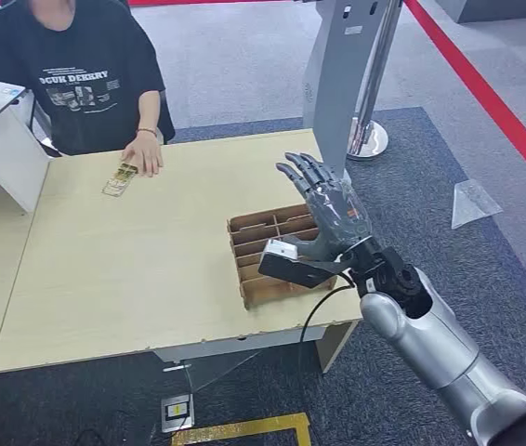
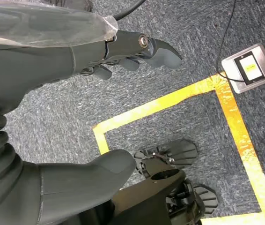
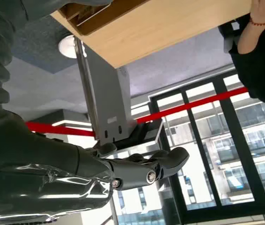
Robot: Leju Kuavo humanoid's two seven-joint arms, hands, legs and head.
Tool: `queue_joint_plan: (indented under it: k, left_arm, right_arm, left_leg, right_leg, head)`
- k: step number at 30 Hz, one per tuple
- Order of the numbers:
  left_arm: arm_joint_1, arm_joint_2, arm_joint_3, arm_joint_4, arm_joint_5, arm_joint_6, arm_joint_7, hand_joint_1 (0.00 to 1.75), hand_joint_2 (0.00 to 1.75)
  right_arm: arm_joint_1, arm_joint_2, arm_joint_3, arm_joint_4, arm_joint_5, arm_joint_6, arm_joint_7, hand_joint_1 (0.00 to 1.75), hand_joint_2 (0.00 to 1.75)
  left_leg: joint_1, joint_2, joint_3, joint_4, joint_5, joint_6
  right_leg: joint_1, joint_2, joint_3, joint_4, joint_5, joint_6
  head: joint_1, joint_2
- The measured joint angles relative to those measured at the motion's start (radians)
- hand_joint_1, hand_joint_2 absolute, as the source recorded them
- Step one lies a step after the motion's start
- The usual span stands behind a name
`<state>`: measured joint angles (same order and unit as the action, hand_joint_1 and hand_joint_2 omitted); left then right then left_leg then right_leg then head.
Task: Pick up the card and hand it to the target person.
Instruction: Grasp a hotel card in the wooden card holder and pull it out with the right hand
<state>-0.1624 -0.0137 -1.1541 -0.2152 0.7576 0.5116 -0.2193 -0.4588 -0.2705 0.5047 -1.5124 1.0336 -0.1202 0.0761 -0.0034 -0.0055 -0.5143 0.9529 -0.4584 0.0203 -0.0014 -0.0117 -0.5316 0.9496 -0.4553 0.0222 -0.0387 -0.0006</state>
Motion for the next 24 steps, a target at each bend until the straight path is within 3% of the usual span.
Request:
queue_joint_plan:
  k: [13, 24]
  left_arm:
    - [-0.006, -0.001, -0.001, 0.000, -0.007, -0.001, 0.004, 0.00, 1.75]
    - [-0.012, -0.003, -0.002, 0.000, -0.013, -0.004, 0.008, 0.00, 1.75]
  right_arm:
    - [-0.119, 0.049, 0.041, 0.261, -0.080, -0.038, -0.081, 0.00, 1.75]
    - [-0.184, 0.065, 0.067, 0.464, -0.083, -0.042, -0.076, 0.00, 1.75]
  left_leg:
    - [0.000, 0.000, 0.000, 0.001, 0.000, 0.000]
    - [0.000, 0.000, 0.000, 0.001, 0.000, 0.000]
  right_leg:
    - [0.000, 0.000, 0.000, 0.000, 0.000, 0.000]
    - [0.000, 0.000, 0.000, 0.000, 0.000, 0.000]
  head:
    - [0.000, 0.000]
    - [0.000, 0.000]
